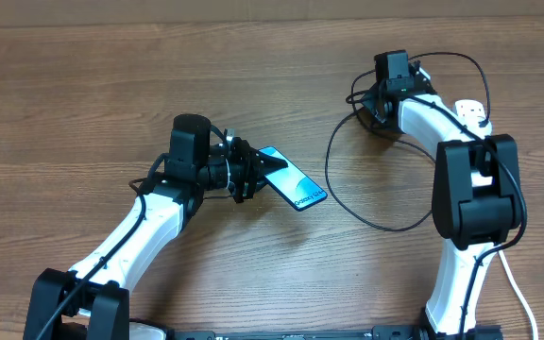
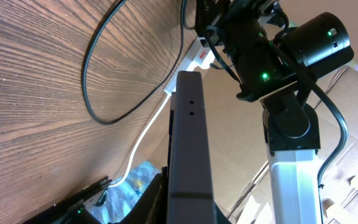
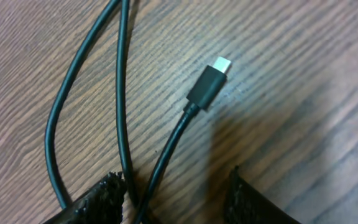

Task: Plug charger to phone and switch on socket
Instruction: 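Grasp the black cable just behind its USB-C plug with right gripper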

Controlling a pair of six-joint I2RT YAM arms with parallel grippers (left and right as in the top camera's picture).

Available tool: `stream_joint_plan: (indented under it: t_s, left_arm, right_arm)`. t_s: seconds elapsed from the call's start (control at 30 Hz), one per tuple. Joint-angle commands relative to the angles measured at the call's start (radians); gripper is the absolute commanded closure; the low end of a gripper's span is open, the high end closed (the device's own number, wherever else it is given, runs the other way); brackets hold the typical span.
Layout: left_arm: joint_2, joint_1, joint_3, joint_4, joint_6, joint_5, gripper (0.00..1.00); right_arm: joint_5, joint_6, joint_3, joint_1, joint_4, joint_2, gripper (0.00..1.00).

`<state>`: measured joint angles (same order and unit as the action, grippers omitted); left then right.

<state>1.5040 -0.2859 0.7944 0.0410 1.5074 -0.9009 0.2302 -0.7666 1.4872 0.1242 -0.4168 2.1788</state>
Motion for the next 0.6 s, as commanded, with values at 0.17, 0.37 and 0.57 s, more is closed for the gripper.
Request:
stream_joint_plan:
  t_s: [0.17,0.37,0.57]
  left_arm:
    - [-0.017,0.004,0.02,0.007,-0.019,0.005,0.87]
    - [-0.017,0.004,0.02,0.007,-0.019,0.007,0.87]
    - [-0.017,0.004,0.02,0.008,-0.02,0.011,0.87]
  right_arm:
    - [-0.034,0.121,0.019,0.0,0.007,0.061,0.64]
    - [-0.079,0.145,0.019,0.0,-0.024,0.061,0.78]
    - [-0.078,0.148,0.019,0.0,-0.108,0.06,0.9]
